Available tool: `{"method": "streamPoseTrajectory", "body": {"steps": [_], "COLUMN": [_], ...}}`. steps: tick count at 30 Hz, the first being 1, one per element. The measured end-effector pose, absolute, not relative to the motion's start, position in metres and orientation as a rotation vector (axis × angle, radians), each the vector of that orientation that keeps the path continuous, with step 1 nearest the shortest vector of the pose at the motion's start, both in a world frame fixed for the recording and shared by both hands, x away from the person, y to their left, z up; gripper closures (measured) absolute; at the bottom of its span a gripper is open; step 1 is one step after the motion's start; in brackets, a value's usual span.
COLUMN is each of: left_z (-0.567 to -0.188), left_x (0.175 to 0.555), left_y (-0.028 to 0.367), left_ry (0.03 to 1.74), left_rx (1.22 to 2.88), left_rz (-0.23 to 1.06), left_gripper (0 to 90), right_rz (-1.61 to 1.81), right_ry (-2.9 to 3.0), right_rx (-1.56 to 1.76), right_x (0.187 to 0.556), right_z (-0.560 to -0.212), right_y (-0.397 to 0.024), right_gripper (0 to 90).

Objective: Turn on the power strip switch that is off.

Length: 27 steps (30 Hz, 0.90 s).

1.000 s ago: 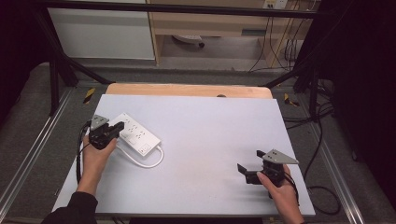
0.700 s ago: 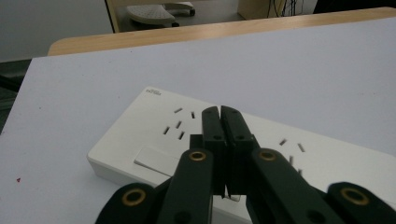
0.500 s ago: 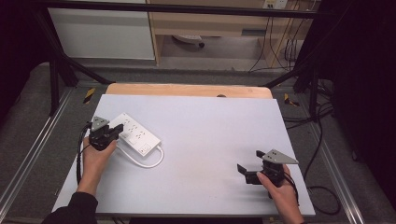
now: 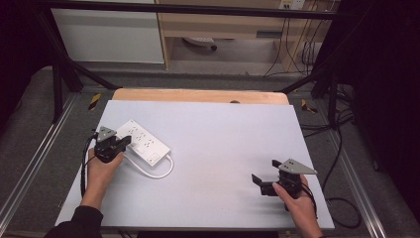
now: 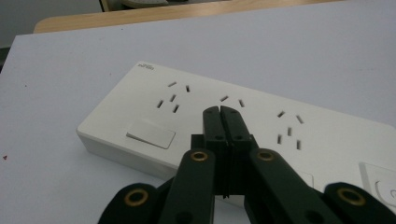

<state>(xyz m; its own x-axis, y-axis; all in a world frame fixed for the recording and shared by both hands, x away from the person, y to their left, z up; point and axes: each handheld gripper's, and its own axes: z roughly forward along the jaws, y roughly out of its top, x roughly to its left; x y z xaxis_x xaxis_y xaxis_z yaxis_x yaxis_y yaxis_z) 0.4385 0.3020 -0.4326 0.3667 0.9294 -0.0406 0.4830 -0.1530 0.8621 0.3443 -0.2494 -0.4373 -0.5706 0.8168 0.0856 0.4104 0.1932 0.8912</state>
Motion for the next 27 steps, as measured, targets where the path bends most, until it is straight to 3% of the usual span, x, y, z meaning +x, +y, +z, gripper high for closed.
{"method": "streamPoseTrajectory", "body": {"steps": [27], "left_z": [-0.4417], "left_x": [0.4389], "left_y": [0.2975], "left_ry": [1.243], "left_rx": [1.814], "left_rz": [0.607], "left_gripper": [89.9], "right_rz": [1.341], "right_ry": [2.070], "right_rx": [1.141], "right_x": [0.3443], "right_z": [-0.4375], "right_y": [-0.2484], "right_gripper": [3.3]}}
